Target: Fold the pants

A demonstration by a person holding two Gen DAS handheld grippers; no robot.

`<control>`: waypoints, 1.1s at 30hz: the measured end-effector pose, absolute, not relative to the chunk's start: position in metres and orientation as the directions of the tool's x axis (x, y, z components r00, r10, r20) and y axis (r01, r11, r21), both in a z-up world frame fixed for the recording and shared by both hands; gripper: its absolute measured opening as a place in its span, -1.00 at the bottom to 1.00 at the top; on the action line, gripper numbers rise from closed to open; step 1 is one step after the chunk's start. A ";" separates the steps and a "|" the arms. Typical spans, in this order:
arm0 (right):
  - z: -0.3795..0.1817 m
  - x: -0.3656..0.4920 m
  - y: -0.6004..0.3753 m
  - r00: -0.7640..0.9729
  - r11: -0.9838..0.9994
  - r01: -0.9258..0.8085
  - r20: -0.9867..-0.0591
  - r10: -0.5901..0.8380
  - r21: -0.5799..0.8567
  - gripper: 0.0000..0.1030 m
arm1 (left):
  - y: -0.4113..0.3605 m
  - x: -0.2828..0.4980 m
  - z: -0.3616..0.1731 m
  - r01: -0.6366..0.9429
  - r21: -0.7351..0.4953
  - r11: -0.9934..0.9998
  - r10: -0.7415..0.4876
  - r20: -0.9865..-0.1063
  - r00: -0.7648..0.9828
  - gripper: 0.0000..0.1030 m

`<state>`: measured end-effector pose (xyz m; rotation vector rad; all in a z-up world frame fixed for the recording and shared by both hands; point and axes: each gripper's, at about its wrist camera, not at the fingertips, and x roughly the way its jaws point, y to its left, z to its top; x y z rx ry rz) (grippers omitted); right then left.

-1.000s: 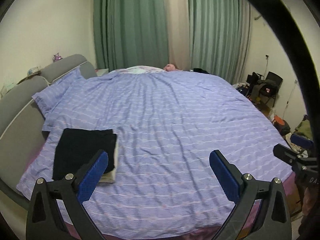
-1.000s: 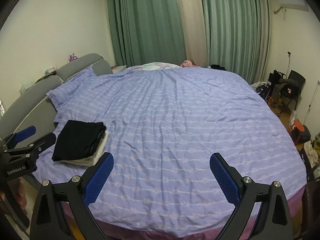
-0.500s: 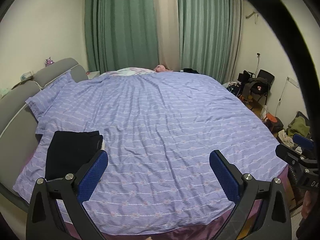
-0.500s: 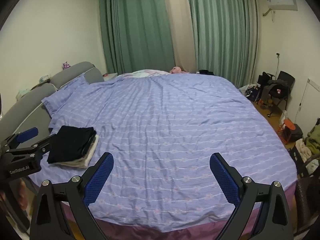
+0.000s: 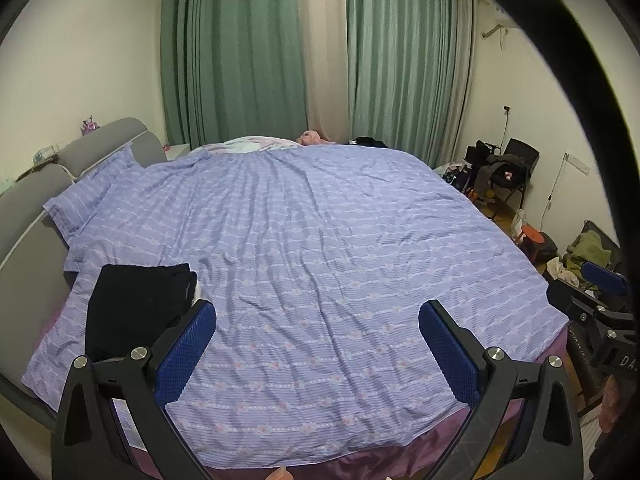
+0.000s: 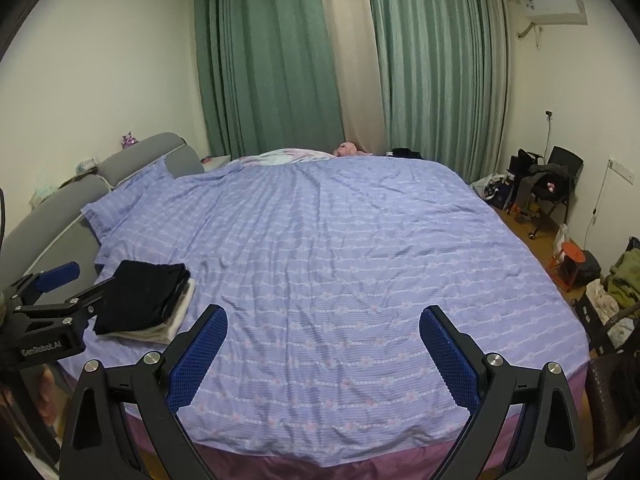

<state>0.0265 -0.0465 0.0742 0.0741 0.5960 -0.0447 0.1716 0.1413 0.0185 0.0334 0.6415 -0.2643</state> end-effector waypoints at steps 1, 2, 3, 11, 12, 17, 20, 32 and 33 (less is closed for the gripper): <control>0.074 0.027 -0.047 0.826 0.997 0.063 -0.563 -0.022 0.054 0.89 | 0.142 0.171 0.018 0.253 -0.052 0.966 -0.233 -0.597 0.768 1.00; 0.075 0.027 -0.047 0.826 0.997 0.062 -0.563 -0.021 0.054 0.89 | 0.142 0.171 0.018 0.253 -0.051 0.966 -0.233 -0.597 0.768 1.00; 0.075 0.026 -0.047 0.826 0.997 0.061 -0.563 -0.020 0.054 0.89 | 0.142 0.170 0.018 0.253 -0.048 0.966 -0.231 -0.596 0.769 1.00; 0.076 0.025 -0.047 0.825 0.997 0.061 -0.565 -0.025 0.046 0.89 | 0.138 0.168 0.018 0.247 -0.014 0.969 -0.208 -0.590 0.780 1.00; 0.076 0.025 -0.046 0.825 0.997 0.063 -0.565 -0.028 0.043 0.89 | 0.138 0.168 0.018 0.247 -0.016 0.969 -0.208 -0.592 0.779 1.00; 0.077 0.022 -0.047 0.826 0.997 0.065 -0.563 -0.036 0.032 0.89 | 0.137 0.166 0.018 0.248 -0.020 0.968 -0.212 -0.590 0.779 1.00; 0.077 0.020 -0.048 0.825 0.997 0.068 -0.563 -0.041 0.028 0.89 | 0.138 0.165 0.018 0.248 -0.022 0.969 -0.213 -0.588 0.780 1.00; 0.076 0.016 -0.054 0.826 0.997 0.072 -0.562 -0.042 0.032 0.89 | 0.132 0.161 0.018 0.234 -0.002 0.972 -0.188 -0.600 0.777 1.00; 0.076 0.015 -0.054 0.826 0.997 0.072 -0.563 -0.041 0.032 0.89 | 0.132 0.161 0.018 0.231 0.007 0.973 -0.182 -0.598 0.781 1.00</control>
